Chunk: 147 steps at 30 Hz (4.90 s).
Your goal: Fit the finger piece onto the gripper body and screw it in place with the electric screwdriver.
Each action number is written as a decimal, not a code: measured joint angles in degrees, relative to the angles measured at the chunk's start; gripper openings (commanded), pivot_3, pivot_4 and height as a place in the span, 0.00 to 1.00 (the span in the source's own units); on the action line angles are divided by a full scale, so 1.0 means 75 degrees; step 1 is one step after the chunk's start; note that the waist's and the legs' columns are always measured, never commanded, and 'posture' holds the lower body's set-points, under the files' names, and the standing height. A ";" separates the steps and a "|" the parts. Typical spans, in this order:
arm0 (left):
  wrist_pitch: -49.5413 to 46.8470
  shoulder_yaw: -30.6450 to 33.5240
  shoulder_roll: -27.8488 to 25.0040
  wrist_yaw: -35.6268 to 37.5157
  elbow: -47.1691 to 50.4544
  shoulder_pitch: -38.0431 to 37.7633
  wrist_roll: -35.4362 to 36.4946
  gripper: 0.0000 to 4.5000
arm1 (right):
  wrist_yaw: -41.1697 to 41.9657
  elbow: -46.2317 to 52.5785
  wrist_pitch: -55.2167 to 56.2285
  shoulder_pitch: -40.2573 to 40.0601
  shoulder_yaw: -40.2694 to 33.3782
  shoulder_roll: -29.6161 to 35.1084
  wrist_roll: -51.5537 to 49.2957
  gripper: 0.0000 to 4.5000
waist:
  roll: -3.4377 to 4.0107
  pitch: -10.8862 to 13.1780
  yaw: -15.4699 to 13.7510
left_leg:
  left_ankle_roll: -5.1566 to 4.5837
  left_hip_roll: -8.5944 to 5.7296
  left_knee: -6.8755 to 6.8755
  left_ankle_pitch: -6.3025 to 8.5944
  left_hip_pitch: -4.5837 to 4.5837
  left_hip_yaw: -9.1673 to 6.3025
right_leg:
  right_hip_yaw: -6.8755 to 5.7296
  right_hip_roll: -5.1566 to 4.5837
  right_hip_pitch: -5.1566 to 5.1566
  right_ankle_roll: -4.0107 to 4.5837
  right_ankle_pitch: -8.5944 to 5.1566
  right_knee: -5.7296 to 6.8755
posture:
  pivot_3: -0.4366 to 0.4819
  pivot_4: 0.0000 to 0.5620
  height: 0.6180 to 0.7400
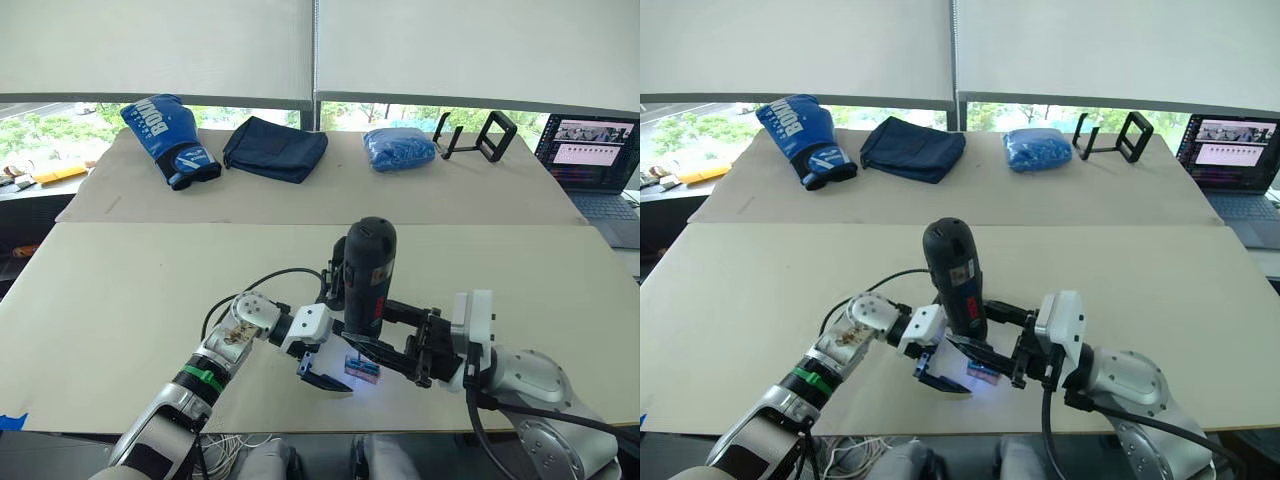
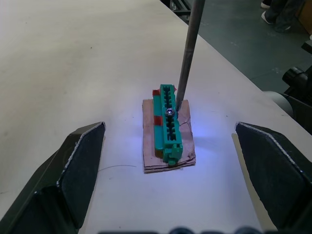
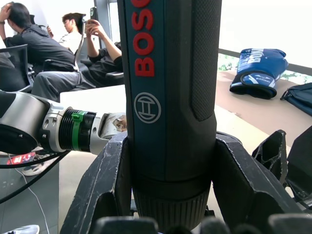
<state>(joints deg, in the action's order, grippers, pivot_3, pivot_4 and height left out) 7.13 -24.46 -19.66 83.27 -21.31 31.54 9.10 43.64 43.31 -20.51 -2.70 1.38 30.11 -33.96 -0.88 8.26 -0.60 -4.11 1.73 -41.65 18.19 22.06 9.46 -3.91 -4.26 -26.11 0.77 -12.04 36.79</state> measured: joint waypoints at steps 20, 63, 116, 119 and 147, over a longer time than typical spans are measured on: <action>0.0369 0.0001 0.0195 0.0014 -0.0584 0.0257 -0.0037 1.00 | -0.0010 -0.0008 0.0000 -0.0050 -0.0141 0.0143 -0.0132 0.42 | -0.0001 0.0000 -0.0003 | -0.0002 -0.0001 -0.0002 0.0001 0.0001 -0.0001 | 0.0000 -0.0001 0.0001 0.0000 0.0001 0.0001 | 0.48 0.27 1.00; 0.0547 0.0015 0.0292 0.0060 -0.0724 0.0348 -0.0158 1.00 | -0.0004 -0.0297 0.0000 0.0068 0.0013 0.0116 0.0006 0.42 | -0.0001 0.0000 -0.0002 | -0.0003 -0.0002 -0.0005 0.0001 0.0000 0.0000 | 0.0000 0.0000 0.0001 0.0000 0.0001 0.0003 | 0.48 0.27 1.00; -0.2927 0.1740 0.0701 -0.4900 0.1809 -0.1388 -0.0097 1.00 | -0.0788 0.0445 -0.1062 0.1302 -0.0690 0.1188 -0.1945 0.42 | -0.0002 -0.0001 -0.0016 | -0.0008 -0.0005 -0.0007 0.0005 -0.0015 0.0003 | 0.0002 -0.0013 0.0013 -0.0008 0.0005 0.0016 | 0.48 0.27 1.00; -0.2553 0.1619 0.0911 -0.5031 0.1425 -0.1196 -0.0284 1.00 | -0.0789 0.0448 -0.1067 0.1276 -0.0691 0.1263 -0.1946 0.42 | -0.0001 -0.0002 -0.0025 | -0.0008 -0.0006 -0.0007 0.0005 -0.0018 0.0004 | 0.0001 -0.0015 0.0016 -0.0008 0.0005 0.0015 | 0.48 0.27 1.00; 0.1617 0.1189 0.1774 -0.1414 -0.5381 0.2636 -0.0887 0.99 | -0.1081 0.0574 -0.1190 0.1036 -0.0844 0.1416 -0.1948 0.42 | -0.0006 -0.0001 -0.0011 | -0.0065 -0.0013 -0.0010 0.0038 -0.0013 -0.0015 | -0.0034 -0.0022 0.0083 -0.0038 0.0027 -0.0097 | 0.48 0.27 1.00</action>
<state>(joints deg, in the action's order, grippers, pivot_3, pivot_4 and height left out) 19.25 -15.55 -6.35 72.67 -61.67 51.31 2.45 35.54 47.62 -29.43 5.08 -4.95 40.73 -48.57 -0.92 8.26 -0.69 -4.59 1.63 -41.73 18.48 21.96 9.35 -4.16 -4.43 -25.49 0.48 -11.83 36.06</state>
